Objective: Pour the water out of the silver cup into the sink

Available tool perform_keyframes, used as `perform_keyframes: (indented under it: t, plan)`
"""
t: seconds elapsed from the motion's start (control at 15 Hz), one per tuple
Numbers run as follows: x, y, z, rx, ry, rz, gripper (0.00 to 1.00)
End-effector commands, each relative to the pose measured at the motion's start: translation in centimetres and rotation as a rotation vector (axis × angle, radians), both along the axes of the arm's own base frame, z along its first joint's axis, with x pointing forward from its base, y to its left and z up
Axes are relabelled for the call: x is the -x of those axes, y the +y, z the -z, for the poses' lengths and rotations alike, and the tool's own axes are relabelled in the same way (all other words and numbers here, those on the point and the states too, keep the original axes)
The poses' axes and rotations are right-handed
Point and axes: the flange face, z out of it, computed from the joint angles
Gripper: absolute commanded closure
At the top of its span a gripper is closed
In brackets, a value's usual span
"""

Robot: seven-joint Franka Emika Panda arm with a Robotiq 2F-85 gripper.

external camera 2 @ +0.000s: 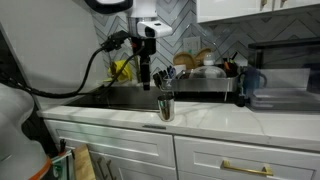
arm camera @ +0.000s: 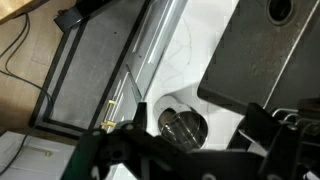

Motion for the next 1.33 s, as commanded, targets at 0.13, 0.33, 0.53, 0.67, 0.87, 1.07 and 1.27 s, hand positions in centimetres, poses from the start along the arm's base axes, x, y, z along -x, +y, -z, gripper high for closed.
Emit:
perform_keyframes:
  t: [0.13,0.33,0.53,0.67,0.87,1.07,1.27]
  plan:
    - [-4.7,-0.1,1.0,-0.040,0.046,0.229,0.00]
    - [-6.5,0.0,1.9,-0.038,0.056,0.278,0.00]
    - [-7.7,0.1,3.4,-0.035,0.071,0.309,0.00]
    - [-8.2,0.0,4.2,-0.046,0.081,0.327,0.02]
    - [-8.9,0.2,5.4,-0.069,0.089,0.342,0.07]
    - [-9.5,0.2,6.1,-0.085,0.087,0.364,0.18]
    - [-10.0,0.1,6.5,-0.094,0.081,0.381,0.46]
